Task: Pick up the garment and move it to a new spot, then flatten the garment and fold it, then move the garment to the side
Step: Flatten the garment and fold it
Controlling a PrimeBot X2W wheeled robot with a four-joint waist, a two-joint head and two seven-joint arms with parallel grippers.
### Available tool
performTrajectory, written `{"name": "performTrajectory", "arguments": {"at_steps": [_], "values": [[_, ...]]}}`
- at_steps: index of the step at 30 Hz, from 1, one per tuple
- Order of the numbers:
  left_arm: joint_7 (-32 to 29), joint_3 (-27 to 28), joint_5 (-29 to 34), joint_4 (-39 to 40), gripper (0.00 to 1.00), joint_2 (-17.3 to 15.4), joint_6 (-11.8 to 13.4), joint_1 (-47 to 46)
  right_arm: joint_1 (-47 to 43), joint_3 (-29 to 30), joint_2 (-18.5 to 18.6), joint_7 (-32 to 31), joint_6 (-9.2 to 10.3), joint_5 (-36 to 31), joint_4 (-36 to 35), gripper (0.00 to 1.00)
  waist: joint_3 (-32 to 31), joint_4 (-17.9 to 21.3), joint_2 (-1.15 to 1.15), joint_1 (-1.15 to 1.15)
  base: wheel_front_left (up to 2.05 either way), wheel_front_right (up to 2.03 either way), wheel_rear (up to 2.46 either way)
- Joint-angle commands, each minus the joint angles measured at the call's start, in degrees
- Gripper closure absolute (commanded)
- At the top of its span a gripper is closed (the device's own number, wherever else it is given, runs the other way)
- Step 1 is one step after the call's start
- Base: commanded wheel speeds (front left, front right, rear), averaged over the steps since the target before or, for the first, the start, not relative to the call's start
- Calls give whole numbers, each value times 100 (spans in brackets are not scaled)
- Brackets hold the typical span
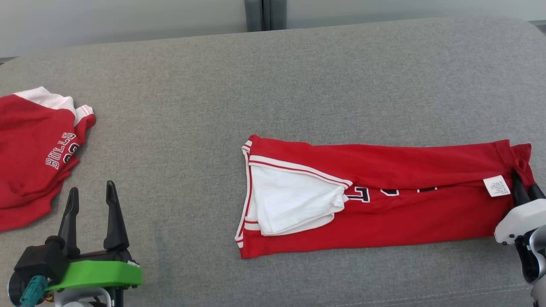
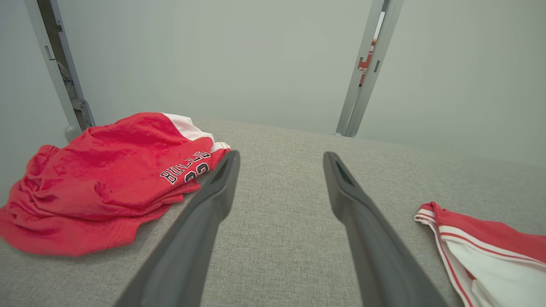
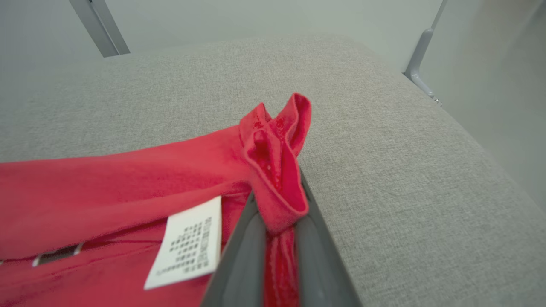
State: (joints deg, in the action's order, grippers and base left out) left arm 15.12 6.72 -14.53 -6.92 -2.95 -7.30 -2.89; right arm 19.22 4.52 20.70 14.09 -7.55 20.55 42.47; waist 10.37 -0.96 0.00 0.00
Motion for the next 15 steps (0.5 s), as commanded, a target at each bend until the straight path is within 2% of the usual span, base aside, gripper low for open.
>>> {"name": "performTrajectory", "arguments": {"at_steps": [1,6,15], "values": [[2,-3,-38,-8,0,5,-16,106,111,-46,11,-17,13,-29,-65,100,-77,53,0,0,0,0,0],[2,-51,-73,-39,0,6,-19,165,152,-373,-187,-97,12,5,-363,100,-203,100,0,0,0,0,0],[2,-102,-117,-59,0,5,-22,204,-44,-1062,-778,-336,11,39,-1375,100,-289,62,0,0,0,0,0]]}}
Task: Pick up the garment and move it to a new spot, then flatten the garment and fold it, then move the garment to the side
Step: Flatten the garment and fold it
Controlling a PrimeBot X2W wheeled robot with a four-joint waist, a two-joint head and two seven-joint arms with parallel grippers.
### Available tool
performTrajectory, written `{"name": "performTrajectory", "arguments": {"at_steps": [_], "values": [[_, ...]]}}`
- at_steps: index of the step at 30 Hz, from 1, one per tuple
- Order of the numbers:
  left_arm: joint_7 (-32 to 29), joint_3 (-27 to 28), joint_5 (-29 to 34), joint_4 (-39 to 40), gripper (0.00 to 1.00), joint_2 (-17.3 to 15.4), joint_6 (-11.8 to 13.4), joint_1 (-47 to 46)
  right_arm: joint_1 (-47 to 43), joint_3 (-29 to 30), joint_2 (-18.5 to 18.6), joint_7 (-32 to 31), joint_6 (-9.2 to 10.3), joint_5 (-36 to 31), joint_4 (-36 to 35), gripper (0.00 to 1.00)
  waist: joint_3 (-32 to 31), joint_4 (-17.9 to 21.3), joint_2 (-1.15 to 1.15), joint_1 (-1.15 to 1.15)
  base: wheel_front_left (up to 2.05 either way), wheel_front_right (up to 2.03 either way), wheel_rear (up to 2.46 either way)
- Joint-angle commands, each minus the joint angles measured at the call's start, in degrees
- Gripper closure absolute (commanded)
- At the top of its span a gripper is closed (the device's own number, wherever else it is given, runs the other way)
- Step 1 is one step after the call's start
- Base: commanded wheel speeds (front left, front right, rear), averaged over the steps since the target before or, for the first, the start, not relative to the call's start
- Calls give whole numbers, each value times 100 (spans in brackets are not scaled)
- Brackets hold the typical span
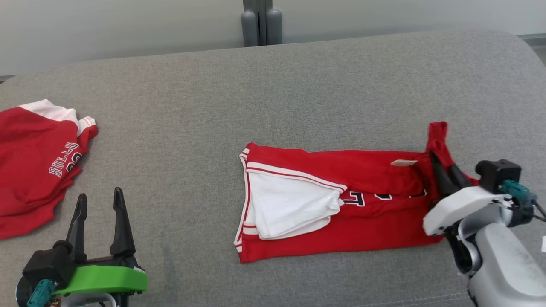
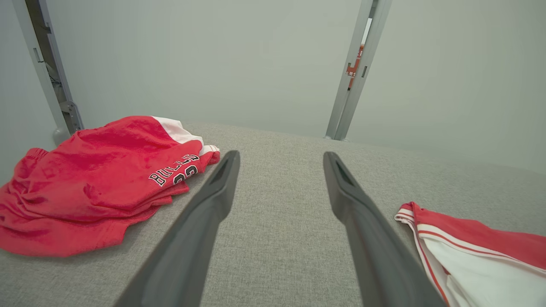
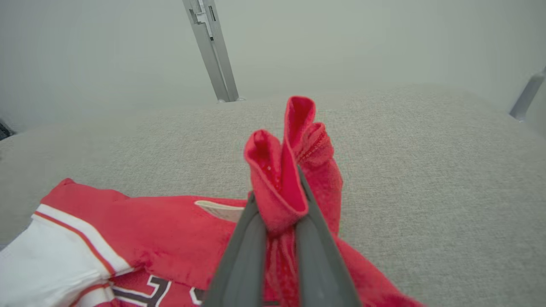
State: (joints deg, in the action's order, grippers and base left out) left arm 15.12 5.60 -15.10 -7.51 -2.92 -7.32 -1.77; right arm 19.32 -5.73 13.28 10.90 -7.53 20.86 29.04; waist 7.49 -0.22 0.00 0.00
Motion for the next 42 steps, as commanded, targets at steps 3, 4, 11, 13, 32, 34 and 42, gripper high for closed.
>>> {"name": "performTrajectory", "arguments": {"at_steps": [3,4,11,13,32,34,42], "values": [[2,-9,-81,-13,0,2,-20,84,-100,-237,-250,-123,9,-10,-335,100,20,-62,0,0,0,0,0],[2,-27,-83,-13,0,2,-20,67,-116,-325,-354,-166,9,-32,-433,100,32,-84,0,0,0,0,0],[2,-138,-101,-74,0,1,-17,-124,10,-926,-846,-359,9,-116,-749,100,151,-266,0,0,0,0,0],[2,-179,-108,-77,0,1,-17,-156,79,-1092,-924,-358,9,-154,-751,100,189,-326,0,0,0,0,0],[2,-429,-182,-211,0,0,-17,-426,826,-2487,-1030,-179,8,422,-140,100,453,-732,0,0,0,0,0],[2,-433,-183,-230,0,0,-17,-434,903,-2565,-1034,-123,8,508,-66,54,458,-738,0,0,0,0,0],[2,-362,-148,-271,0,0,-8,-337,1116,-2171,-1029,268,8,296,42,0,325,-566,0,0,0,0,0]]}}
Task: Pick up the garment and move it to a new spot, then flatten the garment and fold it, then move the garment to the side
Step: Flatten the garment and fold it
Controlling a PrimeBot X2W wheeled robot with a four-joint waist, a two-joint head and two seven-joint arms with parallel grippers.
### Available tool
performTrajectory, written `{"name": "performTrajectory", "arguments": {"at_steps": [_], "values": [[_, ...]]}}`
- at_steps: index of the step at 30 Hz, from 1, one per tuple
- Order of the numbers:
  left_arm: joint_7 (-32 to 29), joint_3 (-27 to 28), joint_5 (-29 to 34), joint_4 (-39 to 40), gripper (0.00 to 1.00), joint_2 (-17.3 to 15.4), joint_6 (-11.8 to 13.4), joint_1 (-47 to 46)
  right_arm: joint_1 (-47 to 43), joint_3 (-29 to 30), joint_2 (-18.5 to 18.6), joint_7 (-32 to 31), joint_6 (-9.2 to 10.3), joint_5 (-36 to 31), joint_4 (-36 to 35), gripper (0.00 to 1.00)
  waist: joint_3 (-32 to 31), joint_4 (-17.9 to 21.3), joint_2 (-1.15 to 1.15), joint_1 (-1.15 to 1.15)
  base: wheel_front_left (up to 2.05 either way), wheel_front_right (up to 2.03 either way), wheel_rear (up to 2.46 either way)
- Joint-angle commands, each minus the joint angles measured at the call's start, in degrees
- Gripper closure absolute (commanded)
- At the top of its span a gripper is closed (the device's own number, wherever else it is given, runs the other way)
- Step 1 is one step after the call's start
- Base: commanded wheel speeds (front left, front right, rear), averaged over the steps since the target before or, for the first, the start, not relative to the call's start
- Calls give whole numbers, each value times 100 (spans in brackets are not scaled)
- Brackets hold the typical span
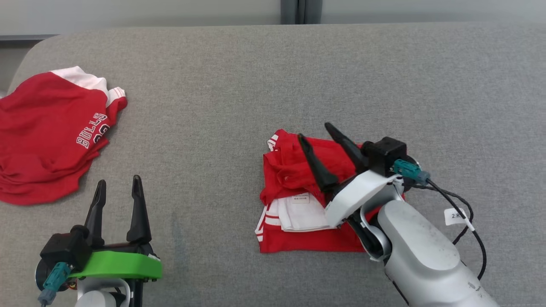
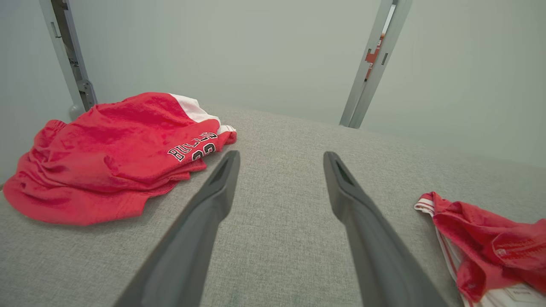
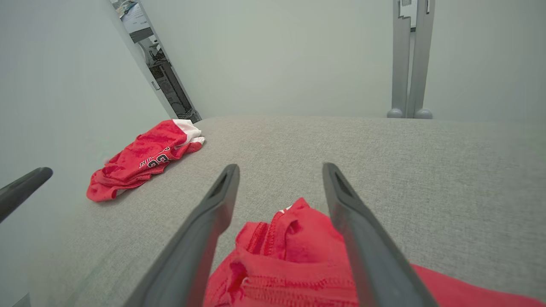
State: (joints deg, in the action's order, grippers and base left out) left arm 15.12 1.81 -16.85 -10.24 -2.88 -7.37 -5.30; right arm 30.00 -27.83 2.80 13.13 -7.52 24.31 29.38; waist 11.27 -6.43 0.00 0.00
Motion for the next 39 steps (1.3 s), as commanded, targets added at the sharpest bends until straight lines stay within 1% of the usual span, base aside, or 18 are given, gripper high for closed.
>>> {"name": "performTrajectory", "arguments": {"at_steps": [1,4,10,16,20,21,22,29,34,39], "values": [[2,26,36,14,0,-4,4,41,56,194,20,78,7,-157,-10,0,-82,86,0,0,0,0,0],[2,52,58,45,0,-4,15,99,-44,662,30,137,7,-443,-111,0,-152,160,0,0,0,0,0],[2,53,89,91,0,-4,23,160,-505,1588,310,188,7,-783,-531,0,-245,255,0,0,0,0,0],[2,12,99,122,0,-4,19,184,-1021,2180,546,199,7,-916,-793,0,-248,273,0,0,0,0,0],[2,-4,115,137,0,-4,18,198,-1267,2333,574,126,7,-920,-837,0,-247,264,0,0,0,0,0],[2,-5,119,134,0,-4,17,197,-1299,2327,570,104,7,-907,-828,54,-247,259,0,0,0,0,0],[2,-6,124,128,0,-4,16,193,-1326,2304,558,80,7,-885,-812,100,-247,251,0,0,0,0,0],[2,-42,149,101,0,-4,8,116,-1286,1941,480,28,7,-868,-479,100,-228,153,0,0,0,0,0],[2,-74,132,69,0,-4,2,55,-1133,1464,433,49,8,-859,40,100,-187,47,0,0,0,0,0],[2,-120,93,43,0,-4,-4,-9,-914,1106,374,116,8,-784,596,100,-116,-86,0,0,0,0,0]]}}
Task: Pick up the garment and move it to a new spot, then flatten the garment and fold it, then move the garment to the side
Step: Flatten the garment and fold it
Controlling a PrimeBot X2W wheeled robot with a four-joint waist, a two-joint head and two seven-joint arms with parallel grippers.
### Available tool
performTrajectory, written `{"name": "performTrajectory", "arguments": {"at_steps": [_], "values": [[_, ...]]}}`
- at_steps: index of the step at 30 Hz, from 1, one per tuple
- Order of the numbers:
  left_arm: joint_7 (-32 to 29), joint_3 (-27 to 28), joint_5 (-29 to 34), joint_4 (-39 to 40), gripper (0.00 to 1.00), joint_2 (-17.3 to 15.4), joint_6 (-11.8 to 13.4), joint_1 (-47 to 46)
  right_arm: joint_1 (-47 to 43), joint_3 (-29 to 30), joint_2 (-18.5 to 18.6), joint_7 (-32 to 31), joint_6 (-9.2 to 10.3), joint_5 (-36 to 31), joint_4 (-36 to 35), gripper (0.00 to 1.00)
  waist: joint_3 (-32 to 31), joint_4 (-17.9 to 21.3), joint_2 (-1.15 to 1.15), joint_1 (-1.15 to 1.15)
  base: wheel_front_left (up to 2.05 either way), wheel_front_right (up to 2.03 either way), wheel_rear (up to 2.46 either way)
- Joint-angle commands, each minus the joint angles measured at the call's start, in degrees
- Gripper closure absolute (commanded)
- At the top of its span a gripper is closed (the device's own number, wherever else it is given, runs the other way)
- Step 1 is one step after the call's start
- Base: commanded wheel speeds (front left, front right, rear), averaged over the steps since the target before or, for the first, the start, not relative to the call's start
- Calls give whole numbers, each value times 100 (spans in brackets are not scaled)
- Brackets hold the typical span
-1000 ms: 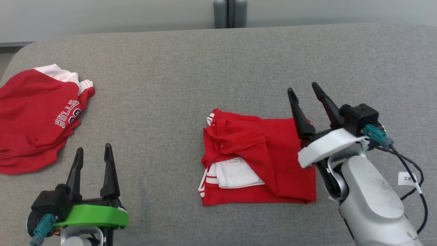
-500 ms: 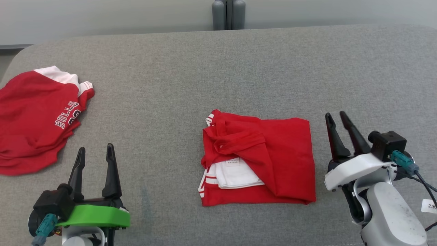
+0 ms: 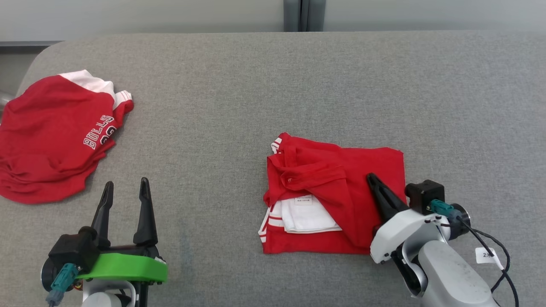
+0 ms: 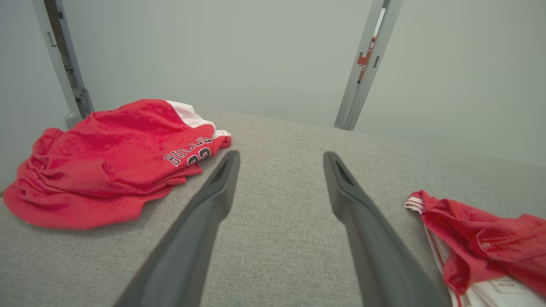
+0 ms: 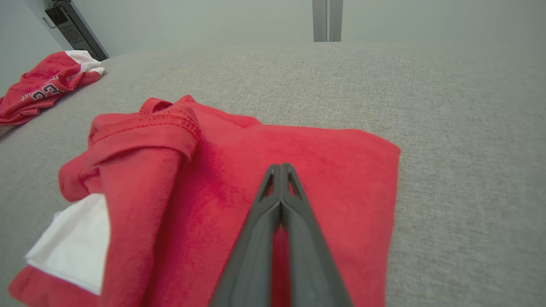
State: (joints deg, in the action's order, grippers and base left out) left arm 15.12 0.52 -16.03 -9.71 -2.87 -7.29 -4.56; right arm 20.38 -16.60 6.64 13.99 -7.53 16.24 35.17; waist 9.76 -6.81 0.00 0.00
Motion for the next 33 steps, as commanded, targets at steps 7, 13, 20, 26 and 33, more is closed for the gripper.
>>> {"name": "performTrajectory", "arguments": {"at_steps": [7,13,20,26,33], "values": [[2,-16,-28,-12,0,-5,-15,-105,332,-539,-215,113,8,171,506,100,96,-162,0,0,0,0,0],[2,-12,-34,-14,0,-5,-17,-139,343,-1168,-345,119,9,283,292,100,119,-186,0,0,0,0,0],[2,-34,-62,-20,0,-5,0,-123,106,-2232,-360,120,9,677,-125,100,91,-163,0,0,0,0,0],[2,-8,-58,5,0,-5,31,-98,210,-2248,-361,121,9,743,-318,100,70,-65,0,0,0,0,0],[2,82,50,20,0,-6,41,0,186,-1196,-235,121,9,288,-655,100,-61,171,0,0,0,0,0]]}}
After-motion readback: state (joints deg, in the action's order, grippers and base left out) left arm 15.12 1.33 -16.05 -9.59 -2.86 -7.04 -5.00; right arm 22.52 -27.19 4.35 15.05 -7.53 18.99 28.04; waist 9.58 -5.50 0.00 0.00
